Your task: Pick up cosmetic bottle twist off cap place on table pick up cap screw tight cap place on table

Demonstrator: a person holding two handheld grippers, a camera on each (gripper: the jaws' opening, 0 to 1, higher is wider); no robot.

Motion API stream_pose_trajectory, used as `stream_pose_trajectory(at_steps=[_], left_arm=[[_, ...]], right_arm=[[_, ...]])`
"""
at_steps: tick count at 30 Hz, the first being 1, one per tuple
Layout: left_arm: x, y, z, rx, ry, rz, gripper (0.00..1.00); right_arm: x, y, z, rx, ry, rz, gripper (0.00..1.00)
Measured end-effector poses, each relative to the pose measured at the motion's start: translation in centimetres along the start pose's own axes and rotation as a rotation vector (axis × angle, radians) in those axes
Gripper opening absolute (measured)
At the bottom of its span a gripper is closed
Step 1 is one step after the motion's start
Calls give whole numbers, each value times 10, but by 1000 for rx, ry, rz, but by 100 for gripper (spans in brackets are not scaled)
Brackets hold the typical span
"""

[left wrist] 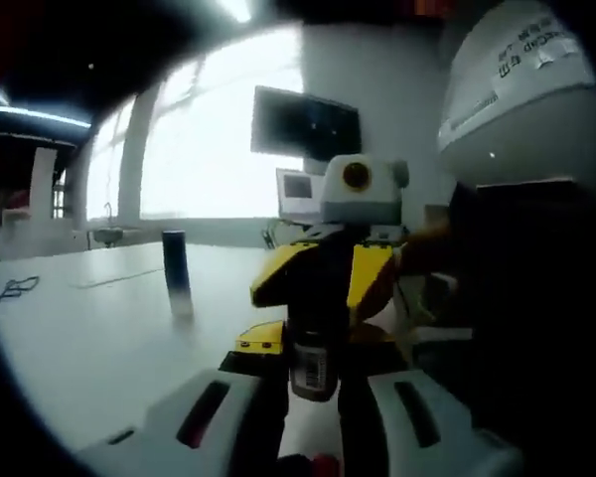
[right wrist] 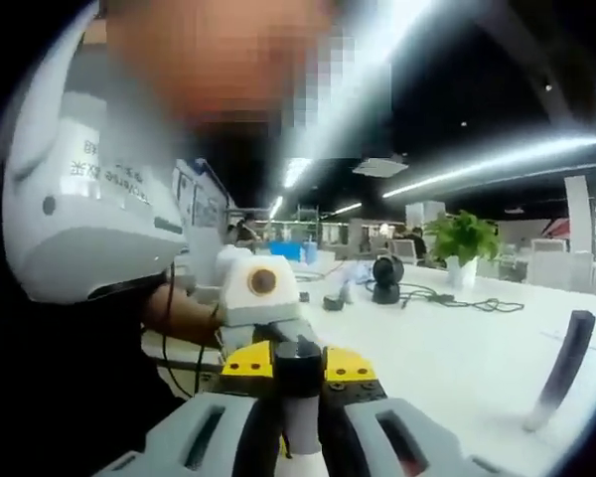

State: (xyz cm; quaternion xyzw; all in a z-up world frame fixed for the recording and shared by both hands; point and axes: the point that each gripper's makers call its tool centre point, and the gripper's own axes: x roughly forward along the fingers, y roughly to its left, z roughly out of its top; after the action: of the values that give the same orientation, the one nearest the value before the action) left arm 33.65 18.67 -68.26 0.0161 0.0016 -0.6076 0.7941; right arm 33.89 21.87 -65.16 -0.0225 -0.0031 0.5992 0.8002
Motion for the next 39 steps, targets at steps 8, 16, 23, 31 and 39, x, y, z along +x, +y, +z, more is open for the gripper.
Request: stream_pose_trajectory(at_steps=[8, 16, 23, 31, 39], left_arm=[[0, 2, 2, 15, 15, 102, 5], [-2, 17, -2, 64, 79, 271, 5], [11, 17, 8, 105, 22, 233, 7], [22, 23, 9, 74, -6, 161, 10], [39, 37, -3, 20, 38, 114, 14]], right_arm=[[0, -1, 2, -14, -25, -77, 5], [-3, -5, -5, 6, -30, -188, 4], [14, -4, 2, -96, -59, -214, 6], [15, -3, 3, -102, -56, -183, 7], [22, -4, -2, -83, -44, -172, 8]])
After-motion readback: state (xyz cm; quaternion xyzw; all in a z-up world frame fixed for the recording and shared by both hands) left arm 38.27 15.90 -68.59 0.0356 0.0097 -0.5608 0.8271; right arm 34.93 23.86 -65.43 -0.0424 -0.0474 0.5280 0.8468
